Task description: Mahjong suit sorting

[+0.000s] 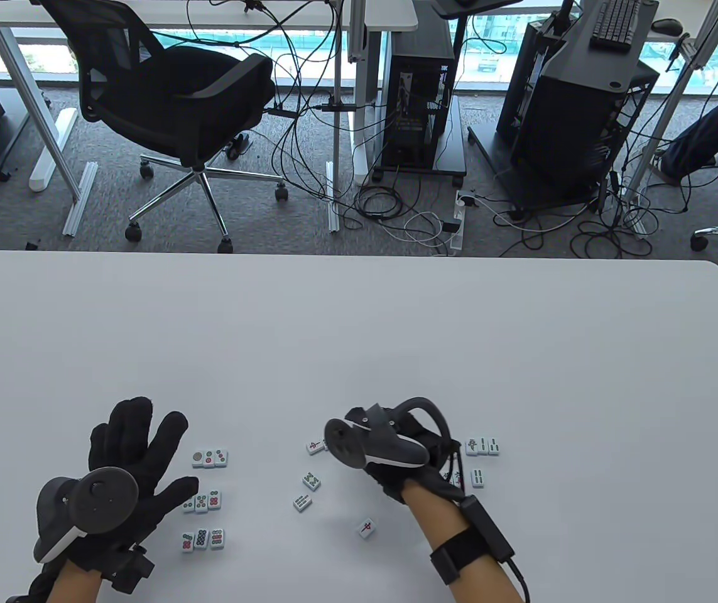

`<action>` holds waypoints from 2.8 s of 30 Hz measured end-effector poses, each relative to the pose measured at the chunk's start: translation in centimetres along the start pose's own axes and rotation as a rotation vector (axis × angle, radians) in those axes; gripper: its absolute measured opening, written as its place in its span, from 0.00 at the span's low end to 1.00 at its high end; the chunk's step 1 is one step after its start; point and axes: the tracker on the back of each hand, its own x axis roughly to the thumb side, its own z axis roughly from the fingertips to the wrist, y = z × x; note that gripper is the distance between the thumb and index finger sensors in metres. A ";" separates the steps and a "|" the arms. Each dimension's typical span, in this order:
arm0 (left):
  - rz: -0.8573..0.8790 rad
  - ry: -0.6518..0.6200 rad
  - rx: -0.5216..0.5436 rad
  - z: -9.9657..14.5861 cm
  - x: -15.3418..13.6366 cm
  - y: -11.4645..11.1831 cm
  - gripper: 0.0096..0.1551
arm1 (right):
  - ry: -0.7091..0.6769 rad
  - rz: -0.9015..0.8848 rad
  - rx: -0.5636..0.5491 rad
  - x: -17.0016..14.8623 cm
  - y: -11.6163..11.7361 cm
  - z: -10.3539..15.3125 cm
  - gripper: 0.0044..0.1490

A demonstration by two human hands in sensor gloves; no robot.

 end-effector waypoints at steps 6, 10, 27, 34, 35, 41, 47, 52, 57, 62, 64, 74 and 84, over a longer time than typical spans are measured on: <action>-0.012 0.002 -0.008 0.0 0.1 -0.1 0.52 | 0.088 0.013 0.121 -6.1 1.9 4.8 0.38; -0.024 0.006 -0.020 -0.1 0.1 -0.3 0.51 | 0.146 0.036 0.182 -7.9 4.3 7.3 0.37; -0.037 0.013 -0.048 -0.3 0.2 -0.9 0.51 | 0.277 0.085 0.293 -9.8 9.1 9.4 0.37; -0.032 0.011 -0.045 -0.3 0.1 -0.8 0.52 | 0.319 0.073 0.334 -9.9 9.2 9.4 0.37; -0.032 0.011 -0.044 -0.3 0.1 -0.8 0.51 | 0.324 0.076 0.327 -9.9 8.9 9.4 0.38; -0.034 0.010 -0.045 -0.3 0.1 -0.8 0.52 | 0.258 0.042 0.209 -7.6 5.7 7.6 0.37; -0.040 0.002 -0.043 -0.2 0.2 -0.8 0.52 | 0.087 0.037 0.148 -2.2 4.8 3.4 0.37; -0.029 -0.002 -0.037 -0.2 0.1 -0.7 0.51 | 0.000 0.120 0.185 1.7 5.6 0.2 0.41; -0.014 -0.005 -0.024 -0.1 0.1 -0.5 0.51 | -0.069 0.228 0.231 3.8 6.4 -1.8 0.40; -0.002 -0.007 -0.016 -0.1 0.0 -0.4 0.51 | -0.090 0.214 0.237 4.3 7.0 -2.2 0.35; -0.002 -0.007 -0.018 -0.1 0.1 -0.4 0.51 | -0.104 0.210 0.236 4.4 7.0 -2.1 0.35; -0.010 -0.014 -0.018 -0.1 0.1 -0.5 0.51 | -0.100 0.140 0.095 3.1 5.4 0.3 0.36; -0.017 -0.014 -0.017 0.0 0.2 -0.5 0.52 | 0.140 0.093 0.062 -5.1 1.7 8.8 0.37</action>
